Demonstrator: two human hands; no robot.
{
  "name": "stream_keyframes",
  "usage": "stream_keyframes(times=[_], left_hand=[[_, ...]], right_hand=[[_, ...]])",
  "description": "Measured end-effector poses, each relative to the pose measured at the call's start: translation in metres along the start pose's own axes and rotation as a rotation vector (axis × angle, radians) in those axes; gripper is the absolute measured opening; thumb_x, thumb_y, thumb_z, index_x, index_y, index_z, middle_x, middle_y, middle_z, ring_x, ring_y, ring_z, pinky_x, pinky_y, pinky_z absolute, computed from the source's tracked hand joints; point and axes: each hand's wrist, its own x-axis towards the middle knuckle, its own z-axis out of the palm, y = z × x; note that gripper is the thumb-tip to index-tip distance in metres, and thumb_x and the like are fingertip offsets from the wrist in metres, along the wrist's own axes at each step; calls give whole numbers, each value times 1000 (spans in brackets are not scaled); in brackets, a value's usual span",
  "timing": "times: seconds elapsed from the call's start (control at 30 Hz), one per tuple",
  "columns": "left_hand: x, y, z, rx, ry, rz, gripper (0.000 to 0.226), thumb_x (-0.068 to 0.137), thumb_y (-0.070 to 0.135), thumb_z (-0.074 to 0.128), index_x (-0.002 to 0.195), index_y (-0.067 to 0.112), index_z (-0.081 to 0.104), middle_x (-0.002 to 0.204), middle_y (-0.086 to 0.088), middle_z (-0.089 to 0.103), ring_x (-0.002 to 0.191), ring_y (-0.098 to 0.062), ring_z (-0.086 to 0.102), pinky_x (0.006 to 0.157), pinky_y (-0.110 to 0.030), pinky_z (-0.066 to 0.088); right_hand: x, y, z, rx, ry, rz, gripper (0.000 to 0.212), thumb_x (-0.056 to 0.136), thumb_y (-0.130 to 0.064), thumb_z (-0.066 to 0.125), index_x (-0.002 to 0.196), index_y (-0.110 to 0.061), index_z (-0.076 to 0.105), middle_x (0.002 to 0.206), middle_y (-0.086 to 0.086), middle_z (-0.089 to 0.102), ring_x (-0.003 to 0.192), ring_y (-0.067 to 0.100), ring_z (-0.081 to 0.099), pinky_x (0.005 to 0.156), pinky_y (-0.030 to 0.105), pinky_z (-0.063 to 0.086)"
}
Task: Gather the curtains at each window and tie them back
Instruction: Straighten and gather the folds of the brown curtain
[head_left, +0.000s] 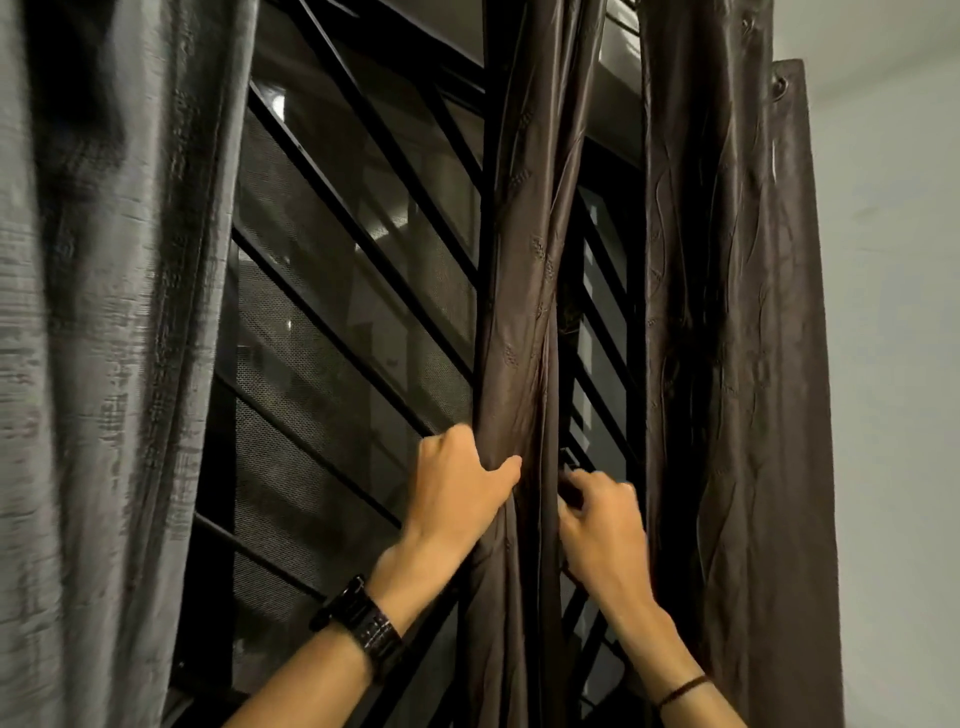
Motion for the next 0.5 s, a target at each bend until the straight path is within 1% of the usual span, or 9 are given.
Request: stream_keyframes(times=[0.03,0.07,0.1,0.17,0.2,0.27,0.33,0.43,0.5], left_hand=[[-1,0,1,47,42,50,35,90,42,76,97,12,60,96,0,60,90,-18,54,73,-26,46],[-2,1,1,89,75,90,37,91,43,74,103,9,63,103,-5,65,90,-20,58,73,-26,46],[-2,1,2,127,102,120,39,92,44,73,108,9,64,109,-8,67,95,-23,63,75,-26,47],[-3,1,5,174,126,157,43,94,46,69,119,11,61,118,-10,68,107,-28,67,84,-32,52],[-3,1,7,185,123,174,44,94,46,68,122,13,59,119,-10,68,110,-29,67,87,-35,54],[-4,4,7,194,110,179,41,95,45,67,122,15,56,118,-11,69,109,-31,68,86,-39,56],[-6,5,6,196,86,204,36,96,41,66,119,17,53,113,-11,70,106,-34,70,79,-40,54],[-13,4,4,222,84,268,27,102,36,49,123,19,49,107,-9,70,101,-34,70,75,-42,53],[-16,8,2,203,67,233,30,104,37,42,128,21,49,107,-8,69,102,-35,69,78,-42,52]], right_hand=[[-3,0,-2,-129,131,-51,14,94,-39,66,92,-25,69,85,-14,57,92,20,56,74,38,49],[-6,-3,-7,-171,224,-99,17,93,-40,66,88,-24,67,84,-14,52,92,21,51,72,37,43],[-10,-5,-12,-176,289,-153,21,94,-42,66,86,-23,67,86,-12,53,93,22,48,71,38,40],[-18,-16,-22,-185,363,-268,29,94,-49,63,83,-22,70,96,-7,59,99,23,47,74,39,36],[-20,-21,-26,-165,387,-337,32,92,-50,63,79,-22,71,100,-6,61,102,23,46,76,39,34],[-19,-33,-33,-95,411,-475,32,88,-45,67,69,-20,71,107,-5,64,107,23,46,80,40,33],[-13,-43,-39,-29,393,-626,28,85,-39,74,64,-20,72,114,-4,67,114,23,49,86,41,34],[2,-61,-47,174,203,-726,28,87,-37,75,67,-19,75,122,-9,69,128,15,52,96,42,39],[13,-71,-53,242,85,-752,30,91,-38,71,69,-17,73,120,-10,73,125,7,59,93,44,46]])
